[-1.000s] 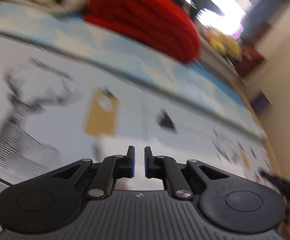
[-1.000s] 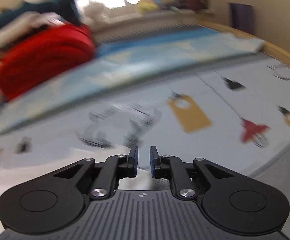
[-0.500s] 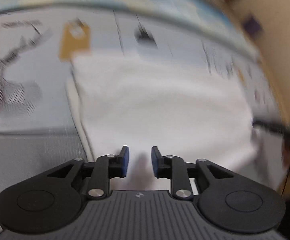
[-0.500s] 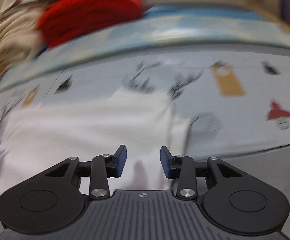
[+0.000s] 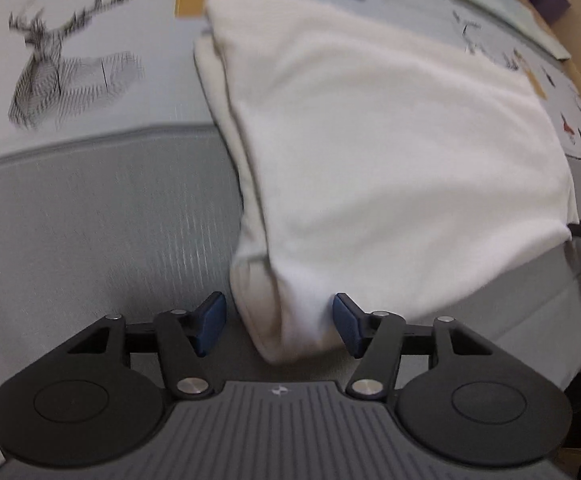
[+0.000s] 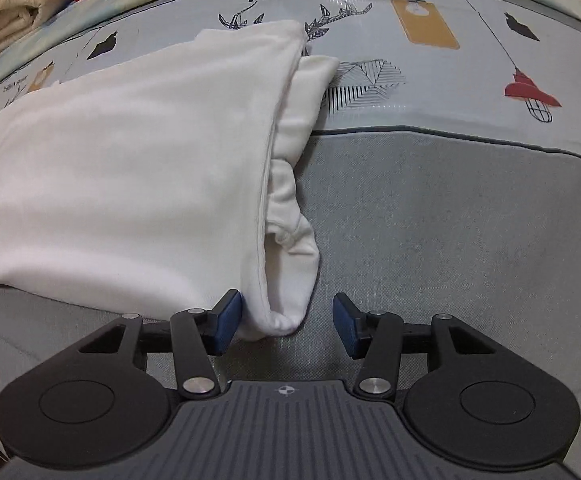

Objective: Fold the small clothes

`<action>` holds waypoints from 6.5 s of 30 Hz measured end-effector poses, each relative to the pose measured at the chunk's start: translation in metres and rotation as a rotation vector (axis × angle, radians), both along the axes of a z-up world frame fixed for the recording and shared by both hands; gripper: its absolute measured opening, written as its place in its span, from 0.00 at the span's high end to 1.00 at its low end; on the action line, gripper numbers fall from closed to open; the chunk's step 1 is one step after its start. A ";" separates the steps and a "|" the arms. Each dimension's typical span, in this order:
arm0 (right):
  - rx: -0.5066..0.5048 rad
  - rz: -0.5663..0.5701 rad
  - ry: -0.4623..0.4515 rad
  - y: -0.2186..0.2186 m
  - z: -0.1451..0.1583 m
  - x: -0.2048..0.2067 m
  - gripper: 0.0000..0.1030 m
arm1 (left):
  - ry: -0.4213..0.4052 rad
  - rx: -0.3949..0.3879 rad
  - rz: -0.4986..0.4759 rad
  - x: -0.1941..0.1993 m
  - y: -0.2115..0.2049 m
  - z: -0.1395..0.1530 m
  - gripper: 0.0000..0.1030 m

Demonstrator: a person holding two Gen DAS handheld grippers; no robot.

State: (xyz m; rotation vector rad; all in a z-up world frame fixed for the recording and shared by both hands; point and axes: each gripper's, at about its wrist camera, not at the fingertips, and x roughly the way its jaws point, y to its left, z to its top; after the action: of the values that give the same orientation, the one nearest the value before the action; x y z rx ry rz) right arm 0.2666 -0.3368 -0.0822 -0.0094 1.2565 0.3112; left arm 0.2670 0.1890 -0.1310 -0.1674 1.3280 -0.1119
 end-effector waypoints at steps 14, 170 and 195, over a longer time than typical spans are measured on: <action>0.177 -0.070 -0.009 -0.024 0.071 -0.045 0.95 | -0.115 0.029 0.008 -0.078 -0.009 0.069 0.94; -0.028 0.640 -0.569 0.282 0.064 -0.233 0.82 | -0.280 0.030 0.372 -0.089 0.046 0.080 0.33; -0.087 1.012 -0.594 0.362 0.009 -0.266 0.71 | -0.235 0.060 0.373 -0.077 0.043 0.070 0.33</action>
State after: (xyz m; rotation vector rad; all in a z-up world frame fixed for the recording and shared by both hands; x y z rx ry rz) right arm 0.0008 0.0250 -0.0727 -0.7764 0.5820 1.0368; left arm 0.1905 0.2324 -0.0609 -0.3377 1.0461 0.2180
